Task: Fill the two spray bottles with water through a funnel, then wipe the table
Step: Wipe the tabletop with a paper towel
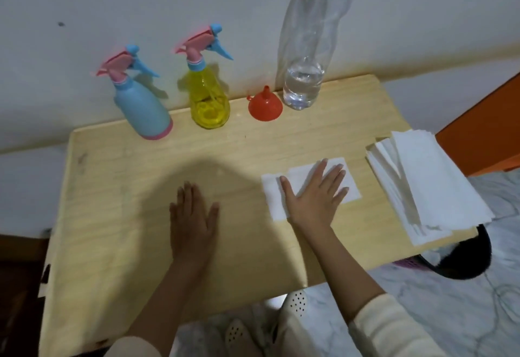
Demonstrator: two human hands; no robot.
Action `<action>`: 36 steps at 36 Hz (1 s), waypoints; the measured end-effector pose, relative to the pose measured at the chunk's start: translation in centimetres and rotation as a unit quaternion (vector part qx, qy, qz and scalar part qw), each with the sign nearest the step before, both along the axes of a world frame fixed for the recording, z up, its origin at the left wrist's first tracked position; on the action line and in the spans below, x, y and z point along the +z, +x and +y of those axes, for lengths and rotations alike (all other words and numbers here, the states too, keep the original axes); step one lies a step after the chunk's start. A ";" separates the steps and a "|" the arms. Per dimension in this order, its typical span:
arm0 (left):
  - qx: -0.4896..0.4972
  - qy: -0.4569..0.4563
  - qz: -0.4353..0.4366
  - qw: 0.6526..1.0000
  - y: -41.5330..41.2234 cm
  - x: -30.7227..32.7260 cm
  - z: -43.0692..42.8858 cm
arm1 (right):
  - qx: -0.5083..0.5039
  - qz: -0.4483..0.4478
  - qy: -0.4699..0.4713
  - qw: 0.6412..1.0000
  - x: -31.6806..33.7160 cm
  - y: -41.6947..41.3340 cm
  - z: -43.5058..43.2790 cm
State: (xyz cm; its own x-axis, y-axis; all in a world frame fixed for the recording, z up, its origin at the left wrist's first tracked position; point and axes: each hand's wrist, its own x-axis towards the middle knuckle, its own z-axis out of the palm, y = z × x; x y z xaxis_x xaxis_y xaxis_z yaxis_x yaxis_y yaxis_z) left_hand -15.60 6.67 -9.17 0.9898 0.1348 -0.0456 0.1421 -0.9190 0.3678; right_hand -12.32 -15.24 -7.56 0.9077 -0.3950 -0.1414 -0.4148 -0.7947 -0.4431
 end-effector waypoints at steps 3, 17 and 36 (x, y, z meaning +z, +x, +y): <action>0.008 0.018 0.001 1.000 0.2 -0.3 0.7 | -0.007 -0.001 -0.036 0.999 -1.1 1.7 1.6; 0.028 0.026 -0.001 0.999 0.5 -0.4 0.4 | 0.191 -0.042 -0.065 0.979 -1.6 9.1 5.0; 0.046 0.019 -0.020 0.999 0.4 -0.1 0.2 | 0.231 -0.032 -0.072 0.970 -1.7 11.1 5.4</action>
